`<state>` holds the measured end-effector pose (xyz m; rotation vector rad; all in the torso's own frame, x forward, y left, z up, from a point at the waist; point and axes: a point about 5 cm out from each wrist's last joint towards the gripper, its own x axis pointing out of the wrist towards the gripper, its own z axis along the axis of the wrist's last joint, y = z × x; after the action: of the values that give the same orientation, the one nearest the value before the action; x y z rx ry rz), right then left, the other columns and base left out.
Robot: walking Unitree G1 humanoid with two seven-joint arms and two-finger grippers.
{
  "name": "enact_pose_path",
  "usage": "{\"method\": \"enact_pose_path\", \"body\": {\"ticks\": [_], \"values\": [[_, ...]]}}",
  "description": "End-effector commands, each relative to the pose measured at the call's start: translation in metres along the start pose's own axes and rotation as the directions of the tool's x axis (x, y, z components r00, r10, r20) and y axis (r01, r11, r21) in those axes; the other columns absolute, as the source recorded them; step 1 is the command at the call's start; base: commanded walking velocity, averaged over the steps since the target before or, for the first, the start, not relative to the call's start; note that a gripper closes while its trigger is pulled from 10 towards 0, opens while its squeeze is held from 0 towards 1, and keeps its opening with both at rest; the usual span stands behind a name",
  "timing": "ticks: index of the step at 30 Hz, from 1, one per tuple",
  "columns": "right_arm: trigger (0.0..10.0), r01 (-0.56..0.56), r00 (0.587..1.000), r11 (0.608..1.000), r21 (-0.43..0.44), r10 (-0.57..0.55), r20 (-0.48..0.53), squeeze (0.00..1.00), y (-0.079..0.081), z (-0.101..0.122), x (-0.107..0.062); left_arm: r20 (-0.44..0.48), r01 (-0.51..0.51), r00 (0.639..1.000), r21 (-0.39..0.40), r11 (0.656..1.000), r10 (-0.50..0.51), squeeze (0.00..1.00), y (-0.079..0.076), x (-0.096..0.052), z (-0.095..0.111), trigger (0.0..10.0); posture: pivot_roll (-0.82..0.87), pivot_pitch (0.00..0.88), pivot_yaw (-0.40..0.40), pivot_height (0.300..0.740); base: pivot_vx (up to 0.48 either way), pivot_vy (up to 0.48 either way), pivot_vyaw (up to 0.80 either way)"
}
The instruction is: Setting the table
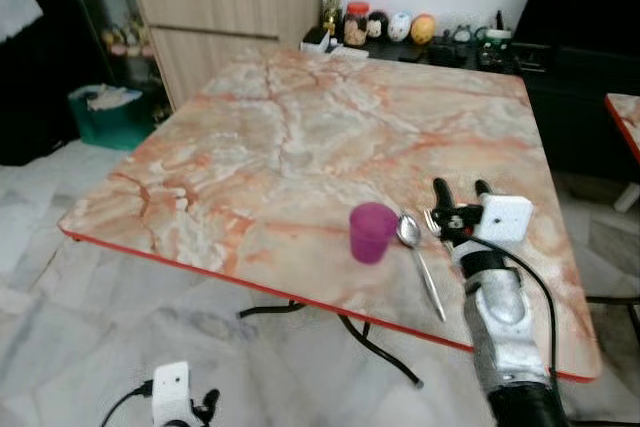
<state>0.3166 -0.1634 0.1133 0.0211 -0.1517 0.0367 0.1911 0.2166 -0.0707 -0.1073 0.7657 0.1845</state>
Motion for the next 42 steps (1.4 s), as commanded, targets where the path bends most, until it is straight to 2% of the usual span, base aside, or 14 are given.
{"method": "enact_pose_path", "body": {"ticks": [1, 11, 16, 18, 19, 21, 23, 24, 26, 27, 28, 29, 36, 42], "values": [[10.0, 0.017, 1.000, 1.000, -0.009, -0.017, 0.011, 0.00, -0.008, 0.003, -0.002, -0.008, -0.003, 1.000, -0.014, 1.000, 0.003, 0.00, 0.000, -0.001, -0.004, 10.0, -0.04, 0.000, -0.006, 0.719, 0.000, 0.000, 0.00], [10.0, -0.006, 0.995, 0.999, -0.040, 0.003, -0.096, 0.00, -0.017, -0.009, -0.032, -0.012, -0.001, 1.000, -0.006, 1.000, 0.001, 0.00, -0.001, -0.002, -0.005, 10.0, -0.05, 0.000, -0.008, 0.719, 0.000, 0.000, 0.00], [10.0, -0.016, 0.971, 0.999, -0.038, 0.007, -0.241, 0.00, -0.020, -0.023, -0.043, -0.012, 0.004, 1.000, 0.002, 1.000, -0.004, 0.00, -0.001, -0.001, -0.004, 10.0, -0.06, 0.000, -0.004, 0.719, 0.000, 0.000, 0.00], [10.0, -0.016, 0.966, 1.000, -0.001, 0.015, -0.258, 0.00, -0.019, -0.026, -0.044, -0.010, 0.006, 1.000, 0.002, 1.000, -0.006, 0.00, -0.002, 0.000, -0.003, 10.0, -0.06, 0.000, -0.005, 0.719, 0.000, 0.000, 0.00], [10.0, -0.016, 0.957, 1.000, -0.007, 0.013, -0.290, 0.13, -0.018, -0.029, -0.043, -0.007, 0.008, 1.000, 0.003, 1.000, -0.008, 0.00, -0.003, 0.000, -0.001, 10.0, -0.05, 0.000, -0.006, 0.719, 0.000, 0.000, 0.00], [10.0, -0.024, 0.952, 1.000, -0.006, 0.021, -0.306, 0.28, -0.017, -0.031, -0.043, -0.005, 0.009, 1.000, 0.002, 1.000, -0.009, 0.00, -0.003, 0.000, -0.001, 10.0, -0.05, 0.000, -0.007, 0.719, 0.000, 0.000, 0.00], [10.0, -0.032, 0.946, 0.999, -0.005, 0.029, -0.323, 0.33, -0.015, -0.032, -0.043, -0.004, 0.010, 1.000, 0.004, 1.000, -0.010, 0.00, -0.003, 0.001, 0.000, 10.0, -0.05, 0.000, -0.007, 0.719, 0.000, 0.000, 0.00], [10.0, -0.040, 0.944, 0.999, 0.005, 0.040, -0.326, 1.00, -0.013, -0.033, -0.042, -0.005, 0.013, 1.000, 0.014, 1.000, -0.013, 0.00, -0.004, 0.001, 0.000, 10.0, -0.06, 0.000, -0.007, 0.719, 0.000, 0.000, 0.00], [10.0, -0.055, 0.936, 0.998, 0.012, 0.056, -0.348, 1.00, -0.009, -0.034, -0.040, -0.009, 0.016, 1.000, 0.022, 1.000, -0.016, 0.00, -0.005, 0.001, -0.001, 10.0, -0.05, 0.000, -0.005, 0.719, 0.000, 0.000, 0.00], [10.0, -0.053, 0.932, 0.999, 0.011, 0.053, -0.359, 0.71, -0.009, -0.035, -0.038, -0.010, 0.017, 1.000, 0.020, 1.000, -0.016, 0.00, -0.005, 0.000, -0.001, 10.0, -0.05, 0.000, -0.004, 0.719, 0.000, 0.000, 0.00], [10.0, -0.053, 0.932, 0.999, 0.011, 0.053, -0.359, 0.71, -0.009, -0.035, -0.038, -0.010, 0.017, 1.000, 0.020, 1.000, -0.016, 0.00, -0.005, 0.000, -0.001, 10.0, -0.05, 0.000, -0.004, 0.719, 0.000, 0.000, 0.00], [10.0, -0.049, 0.922, 0.999, 0.007, 0.048, -0.383, 0.00, -0.010, -0.036, -0.037, -0.011, 0.019, 1.000, 0.021, 1.000, -0.018, 0.00, -0.005, 0.000, -0.001, 10.0, -0.06, 0.000, -0.003, 0.719, 0.000, 0.000, 0.00], [10.0, 0.000, 0.880, 1.000, 0.015, 0.007, -0.475, 0.00, -0.015, -0.048, -0.038, -0.016, 0.017, 1.000, 0.025, 1.000, -0.016, 0.00, -0.004, 0.000, -0.004, 10.0, -0.05, 0.000, -0.003, 0.719, 0.000, 0.000, 0.00], [10.0, 0.045, 0.872, 0.999, 0.004, -0.037, -0.488, 0.00, -0.018, -0.051, -0.037, -0.019, 0.016, 1.000, 0.027, 1.000, -0.016, 0.00, -0.003, -0.001, -0.005, 10.0, -0.05, 0.000, -0.002, 0.719, 0.000, 0.000, 0.00]]}}
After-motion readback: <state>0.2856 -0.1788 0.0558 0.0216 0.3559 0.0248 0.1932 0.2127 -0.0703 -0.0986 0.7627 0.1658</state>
